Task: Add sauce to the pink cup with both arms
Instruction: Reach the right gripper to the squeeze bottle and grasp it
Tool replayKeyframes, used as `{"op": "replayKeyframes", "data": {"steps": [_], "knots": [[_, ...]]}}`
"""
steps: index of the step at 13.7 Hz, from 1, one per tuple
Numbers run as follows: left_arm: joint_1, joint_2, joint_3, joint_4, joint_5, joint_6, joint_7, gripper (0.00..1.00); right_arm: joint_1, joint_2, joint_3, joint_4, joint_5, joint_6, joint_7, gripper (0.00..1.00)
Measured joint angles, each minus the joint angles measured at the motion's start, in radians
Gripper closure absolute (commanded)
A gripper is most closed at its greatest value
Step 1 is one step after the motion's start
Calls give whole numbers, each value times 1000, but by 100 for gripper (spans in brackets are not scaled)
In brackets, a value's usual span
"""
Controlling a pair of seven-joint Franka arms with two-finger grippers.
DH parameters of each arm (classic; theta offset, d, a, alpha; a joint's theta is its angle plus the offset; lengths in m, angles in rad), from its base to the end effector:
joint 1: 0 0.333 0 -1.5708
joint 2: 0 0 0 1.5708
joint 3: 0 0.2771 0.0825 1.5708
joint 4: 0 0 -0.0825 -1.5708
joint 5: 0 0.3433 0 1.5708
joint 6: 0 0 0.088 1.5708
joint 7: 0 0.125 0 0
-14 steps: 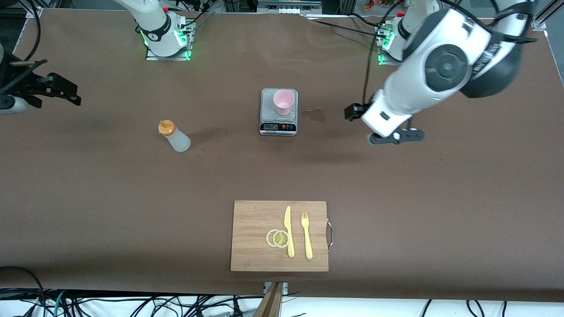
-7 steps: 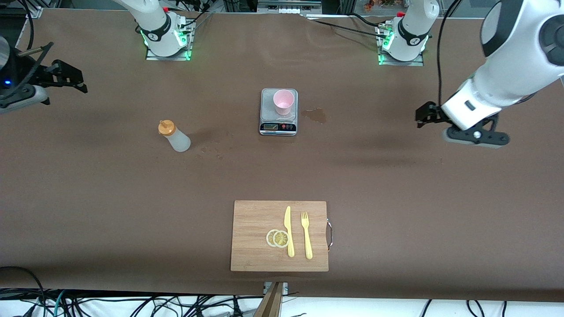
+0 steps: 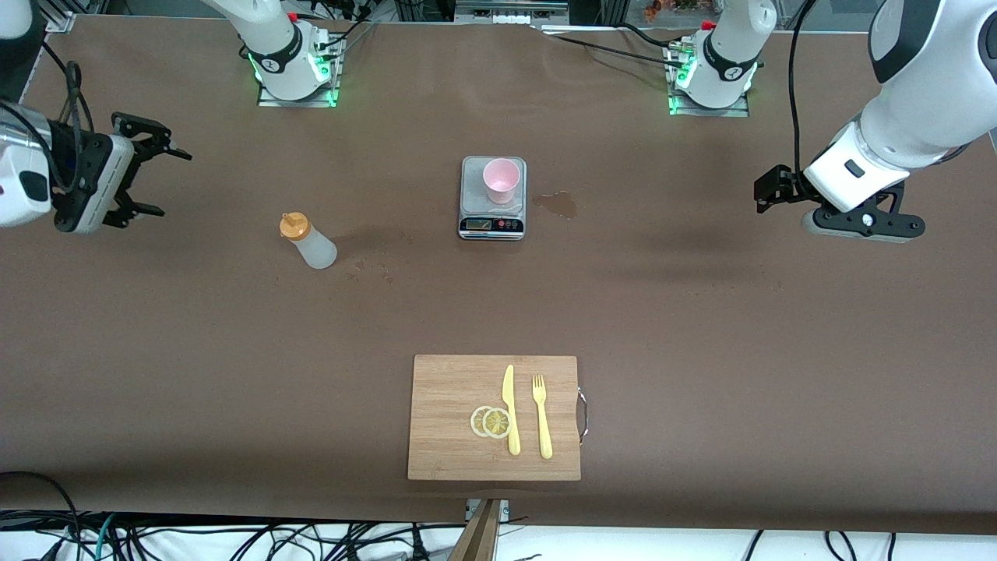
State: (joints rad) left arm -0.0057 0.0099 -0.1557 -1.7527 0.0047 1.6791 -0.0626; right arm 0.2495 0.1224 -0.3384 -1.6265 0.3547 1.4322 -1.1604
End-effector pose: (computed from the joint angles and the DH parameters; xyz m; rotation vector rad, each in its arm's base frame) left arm 0.5087 -0.0820 0.4930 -3.1226 0.1556 0.1291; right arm 0.5161 0.0087 0.4820 -2.3329 -1.3694 0.0880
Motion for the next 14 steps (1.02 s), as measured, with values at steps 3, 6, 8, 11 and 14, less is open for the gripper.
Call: {"op": "replayKeyframes", "data": {"steps": [3, 6, 8, 11, 14], "knots": [[-9, -1, -5, 5, 0, 0, 0, 0, -90, 71, -4, -88, 107, 62, -324, 0], [-14, -1, -8, 7, 0, 0, 0, 0, -160, 132, -6, -158, 229, 81, -612, 0], [-14, -1, -7, 7, 0, 0, 0, 0, -192, 183, -11, -192, 311, 82, -808, 0], [-14, -1, -7, 7, 0, 0, 0, 0, -207, 275, -26, -226, 415, 82, -1071, 0], [-14, -1, -7, 7, 0, 0, 0, 0, -207, 352, -27, -251, 499, 80, -1231, 0]]}}
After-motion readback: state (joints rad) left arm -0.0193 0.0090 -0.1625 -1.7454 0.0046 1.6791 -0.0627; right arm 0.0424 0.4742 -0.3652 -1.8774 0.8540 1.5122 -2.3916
